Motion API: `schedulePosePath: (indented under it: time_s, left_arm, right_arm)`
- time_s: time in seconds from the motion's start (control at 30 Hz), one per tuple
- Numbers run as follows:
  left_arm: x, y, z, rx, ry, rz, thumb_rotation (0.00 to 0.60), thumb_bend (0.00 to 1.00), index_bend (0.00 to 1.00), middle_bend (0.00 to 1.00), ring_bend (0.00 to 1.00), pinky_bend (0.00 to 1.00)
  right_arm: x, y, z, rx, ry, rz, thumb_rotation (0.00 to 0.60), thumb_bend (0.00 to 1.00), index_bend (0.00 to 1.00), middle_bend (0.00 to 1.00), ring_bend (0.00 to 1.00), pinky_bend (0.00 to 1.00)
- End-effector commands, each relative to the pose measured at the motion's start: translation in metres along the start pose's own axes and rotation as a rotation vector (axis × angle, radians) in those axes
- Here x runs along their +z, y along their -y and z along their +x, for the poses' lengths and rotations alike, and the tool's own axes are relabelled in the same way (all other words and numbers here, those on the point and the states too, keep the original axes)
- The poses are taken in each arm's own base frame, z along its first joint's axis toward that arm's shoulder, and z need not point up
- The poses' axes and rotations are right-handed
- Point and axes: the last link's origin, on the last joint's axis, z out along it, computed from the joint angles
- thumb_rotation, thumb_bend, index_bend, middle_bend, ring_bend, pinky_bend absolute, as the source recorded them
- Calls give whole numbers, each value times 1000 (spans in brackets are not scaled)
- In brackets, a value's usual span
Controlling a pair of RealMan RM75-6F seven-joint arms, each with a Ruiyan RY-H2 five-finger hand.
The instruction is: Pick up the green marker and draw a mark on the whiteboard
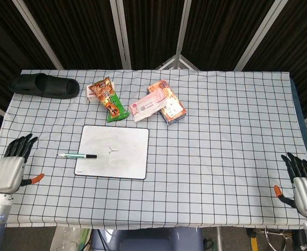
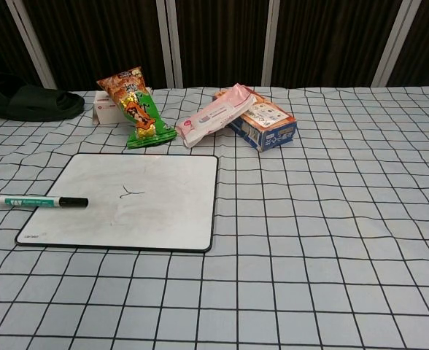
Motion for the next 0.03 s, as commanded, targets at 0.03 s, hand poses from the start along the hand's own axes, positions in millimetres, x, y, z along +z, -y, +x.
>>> schedulePosePath:
  time_s: [0.03]
  left_arm:
    - [-33,15,5,52,11,28,600,120,0,0,0,0]
  right_arm:
    - [0,0,0,0,-2,1,600,354,0,0,0,0]
